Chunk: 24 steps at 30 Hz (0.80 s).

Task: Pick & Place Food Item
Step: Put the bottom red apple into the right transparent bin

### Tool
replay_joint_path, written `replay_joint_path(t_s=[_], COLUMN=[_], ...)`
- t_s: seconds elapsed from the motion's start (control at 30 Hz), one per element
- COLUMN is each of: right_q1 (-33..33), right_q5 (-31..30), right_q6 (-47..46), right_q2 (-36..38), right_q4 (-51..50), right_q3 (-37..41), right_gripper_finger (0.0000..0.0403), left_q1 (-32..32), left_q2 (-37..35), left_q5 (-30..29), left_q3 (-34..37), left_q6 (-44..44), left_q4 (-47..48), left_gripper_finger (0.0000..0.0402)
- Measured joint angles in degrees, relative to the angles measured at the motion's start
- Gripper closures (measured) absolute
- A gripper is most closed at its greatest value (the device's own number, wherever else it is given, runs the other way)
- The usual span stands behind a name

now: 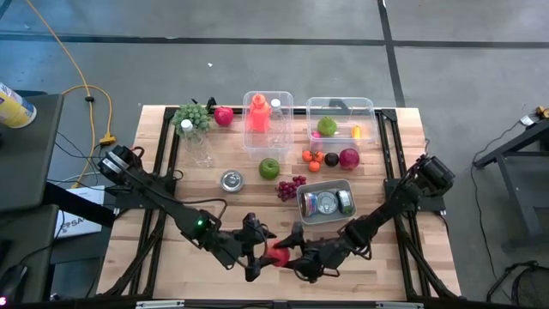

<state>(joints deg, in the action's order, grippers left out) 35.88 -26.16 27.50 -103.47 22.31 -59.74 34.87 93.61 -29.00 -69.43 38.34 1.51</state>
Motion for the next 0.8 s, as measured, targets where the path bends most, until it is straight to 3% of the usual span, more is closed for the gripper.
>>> replay_joint_path(t_s=[0.2, 0.3, 0.4, 0.6, 0.8], right_q1=[0.00, 0.32, 1.74, 5.83, 8.07], right_q5=[-0.47, -2.32, -8.33, -25.45, -37.46], right_q6=[-4.97, -14.08, -27.14, -39.98, -51.52], right_q2=[0.05, 0.06, 0.59, 4.82, 11.60], right_q4=[-2.26, -5.43, -13.45, -30.02, -40.96], right_q3=[-0.11, -0.18, -0.19, -0.11, -0.20], right_gripper_finger=[0.0131, 0.0128, 0.0128, 0.0126, 0.0125], left_q1=[0.00, 0.00, 0.00, 0.47, 0.55], left_q2=[0.10, 0.10, 0.10, 0.10, 0.10], left_q5=[0.16, 0.20, 0.22, 0.39, 0.42], left_q3=[0.07, 0.09, 0.09, 0.09, 0.09], left_q6=[-1.23, -1.17, -1.06, -1.04, -0.99], left_q4=[-0.95, -1.05, -1.39, -1.24, -1.17], left_gripper_finger=[0.0015, 0.0006, 0.0005, 0.0005, 0.0005])
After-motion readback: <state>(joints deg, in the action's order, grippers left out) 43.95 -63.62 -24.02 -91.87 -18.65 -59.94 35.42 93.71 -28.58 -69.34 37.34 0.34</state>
